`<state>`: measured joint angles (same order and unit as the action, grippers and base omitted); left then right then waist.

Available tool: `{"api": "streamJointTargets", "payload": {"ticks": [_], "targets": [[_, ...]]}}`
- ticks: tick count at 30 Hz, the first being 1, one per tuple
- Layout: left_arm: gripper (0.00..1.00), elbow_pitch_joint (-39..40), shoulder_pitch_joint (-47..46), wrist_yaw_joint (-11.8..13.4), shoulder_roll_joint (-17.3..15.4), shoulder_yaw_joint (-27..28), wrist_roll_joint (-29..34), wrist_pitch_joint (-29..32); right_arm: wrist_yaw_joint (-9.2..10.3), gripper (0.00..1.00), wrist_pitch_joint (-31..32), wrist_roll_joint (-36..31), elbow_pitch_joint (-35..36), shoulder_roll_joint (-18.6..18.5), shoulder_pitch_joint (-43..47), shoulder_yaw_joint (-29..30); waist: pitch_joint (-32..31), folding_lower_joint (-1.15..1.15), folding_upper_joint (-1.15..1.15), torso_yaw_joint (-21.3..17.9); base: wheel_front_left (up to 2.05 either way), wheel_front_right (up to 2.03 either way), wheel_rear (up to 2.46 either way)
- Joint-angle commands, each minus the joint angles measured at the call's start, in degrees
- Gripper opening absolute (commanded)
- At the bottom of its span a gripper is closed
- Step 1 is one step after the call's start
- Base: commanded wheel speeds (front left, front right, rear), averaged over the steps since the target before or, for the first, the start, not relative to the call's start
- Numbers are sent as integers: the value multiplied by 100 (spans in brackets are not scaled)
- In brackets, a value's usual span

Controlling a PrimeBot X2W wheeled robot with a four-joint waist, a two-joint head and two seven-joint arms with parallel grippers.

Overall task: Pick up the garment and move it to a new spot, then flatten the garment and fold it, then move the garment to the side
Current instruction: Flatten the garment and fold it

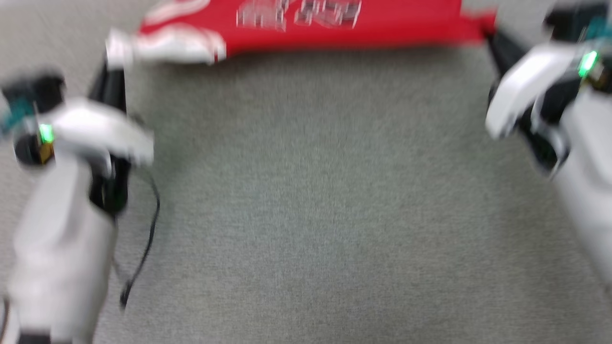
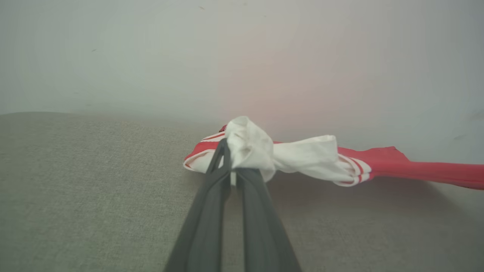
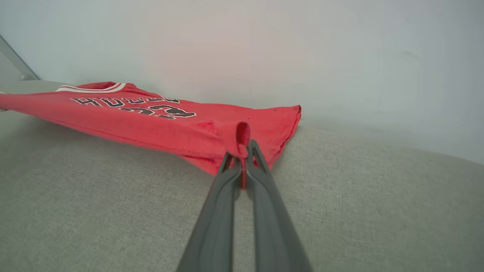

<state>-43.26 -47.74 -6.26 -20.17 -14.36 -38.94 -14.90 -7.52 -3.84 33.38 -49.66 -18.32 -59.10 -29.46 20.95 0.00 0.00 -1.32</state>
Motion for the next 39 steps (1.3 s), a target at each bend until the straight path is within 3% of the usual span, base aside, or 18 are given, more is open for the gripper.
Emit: {"api": "streamJointTargets", "payload": {"ticks": [1,6,10,17,24,27,30,39], "targets": [[0,166,330,67,-60,62,-26,-41,6,0,-16,42,93,-78,279,-34,-556,0,0,-46,0,0,0],[0,1197,1984,445,-145,110,-135,135,7,0,76,166,651,-226,1512,-61,-1100,0,0,-81,0,0,0],[0,2243,3201,897,-324,197,-262,513,8,0,273,148,1161,-330,2528,187,-1409,0,0,-93,0,0,0],[0,4223,4971,1788,-559,319,-401,1226,9,0,837,-157,2448,-350,4352,1162,-1717,0,0,-110,0,0,0],[0,5758,5916,2487,-722,402,-357,1715,9,0,1976,-719,4274,14,5822,2322,-1769,0,0,-135,0,0,0],[0,6027,5842,2544,-791,373,-334,1858,8,0,2445,-932,4828,229,6018,2601,-1703,0,0,-138,0,0,0],[0,5913,5477,2419,-809,271,-384,2016,7,0,2837,-1022,5000,348,5826,2651,-1553,0,0,-135,0,0,0],[0,4453,3993,1755,-686,-75,-483,2226,5,0,3064,-960,4099,276,4629,2225,-887,0,0,-141,0,0,0]]}}
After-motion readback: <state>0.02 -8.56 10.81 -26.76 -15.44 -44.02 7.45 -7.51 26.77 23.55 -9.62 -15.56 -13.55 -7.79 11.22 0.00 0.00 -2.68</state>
